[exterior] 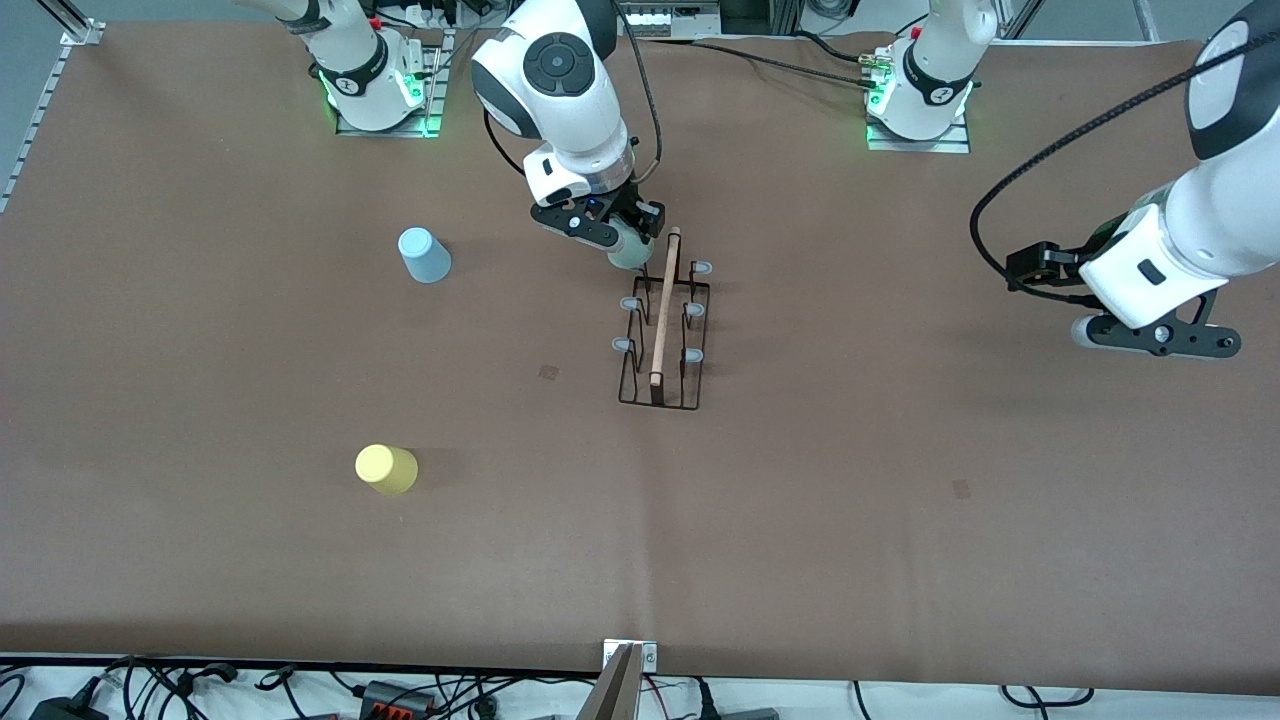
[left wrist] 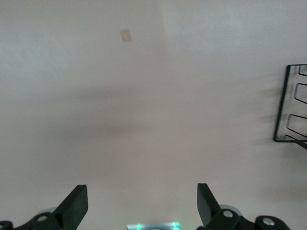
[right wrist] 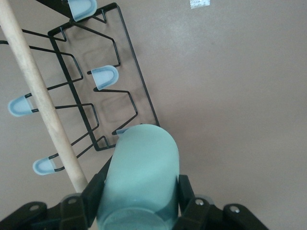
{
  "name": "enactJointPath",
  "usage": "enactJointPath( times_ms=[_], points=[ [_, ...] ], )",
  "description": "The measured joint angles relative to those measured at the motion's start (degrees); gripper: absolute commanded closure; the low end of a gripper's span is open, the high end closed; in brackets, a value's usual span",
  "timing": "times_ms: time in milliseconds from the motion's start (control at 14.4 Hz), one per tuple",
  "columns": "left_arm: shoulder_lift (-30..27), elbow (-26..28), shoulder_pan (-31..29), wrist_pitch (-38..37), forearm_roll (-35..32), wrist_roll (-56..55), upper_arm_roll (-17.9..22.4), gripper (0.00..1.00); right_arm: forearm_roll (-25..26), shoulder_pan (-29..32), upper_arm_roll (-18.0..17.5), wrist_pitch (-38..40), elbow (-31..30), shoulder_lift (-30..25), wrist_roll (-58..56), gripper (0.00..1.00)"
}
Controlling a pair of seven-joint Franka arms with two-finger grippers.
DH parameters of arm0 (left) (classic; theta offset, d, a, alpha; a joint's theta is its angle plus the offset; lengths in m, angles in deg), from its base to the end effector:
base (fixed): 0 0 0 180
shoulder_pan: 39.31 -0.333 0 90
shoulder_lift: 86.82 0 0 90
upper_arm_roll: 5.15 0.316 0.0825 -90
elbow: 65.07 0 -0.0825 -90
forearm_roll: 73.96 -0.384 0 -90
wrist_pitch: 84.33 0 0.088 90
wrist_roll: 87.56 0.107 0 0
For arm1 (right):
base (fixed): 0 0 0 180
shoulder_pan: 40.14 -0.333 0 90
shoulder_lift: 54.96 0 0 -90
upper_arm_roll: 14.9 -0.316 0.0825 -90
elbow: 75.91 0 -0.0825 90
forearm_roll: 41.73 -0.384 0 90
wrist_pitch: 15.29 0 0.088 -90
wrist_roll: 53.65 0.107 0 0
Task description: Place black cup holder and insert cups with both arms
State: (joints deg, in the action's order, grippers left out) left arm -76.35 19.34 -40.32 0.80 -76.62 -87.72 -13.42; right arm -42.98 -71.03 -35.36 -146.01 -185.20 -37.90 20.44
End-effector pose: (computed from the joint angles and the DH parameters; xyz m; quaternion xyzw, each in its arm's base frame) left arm 0.5932 -0.0628 0.5589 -0.9945 0.0616 0.0832 0.0155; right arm 0.3994 0.4811 0.3608 -0.9742 0.2126 0.0313 0.0691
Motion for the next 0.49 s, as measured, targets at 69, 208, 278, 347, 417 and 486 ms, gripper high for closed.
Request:
enactJointPath(
  times_ms=[69, 208, 278, 347, 417, 486],
  points=[
    [-2.6, 3.8, 0.8, 2.7, 0.1, 0.7, 1.0, 0.00, 0.0, 0.0, 0.0, 0.0, 0.0, 0.0, 0.1, 1.00],
    [-7.3, 9.7, 2.3, 5.8, 0.6, 0.8, 2.8, 0.00, 0.0, 0.0, 0.3, -0.4, 0.3, 0.0, 0.1, 1.00],
    [-8.9, 11.4, 2.6, 6.5, 1.1, 0.9, 3.8, 0.00, 0.0, 0.1, 0.5, -0.4, 0.6, 0.0, 0.1, 1.00],
    [-10.0, 12.3, 2.6, 6.9, 1.2, 1.1, 4.7, 0.00, 0.0, 0.1, 0.7, -0.4, 1.0, 0.0, 0.1, 1.00],
    [-10.9, 12.9, 2.5, 7.0, 1.3, 1.2, 5.4, 0.00, 0.0, 0.2, 0.8, -0.3, 1.5, 0.0, 0.1, 1.00],
    [-11.9, 13.3, 2.6, 7.0, 1.3, 1.5, 5.8, 0.00, 0.0, 0.2, 1.0, -0.3, 2.0, 0.0, 0.1, 1.00]
  ],
)
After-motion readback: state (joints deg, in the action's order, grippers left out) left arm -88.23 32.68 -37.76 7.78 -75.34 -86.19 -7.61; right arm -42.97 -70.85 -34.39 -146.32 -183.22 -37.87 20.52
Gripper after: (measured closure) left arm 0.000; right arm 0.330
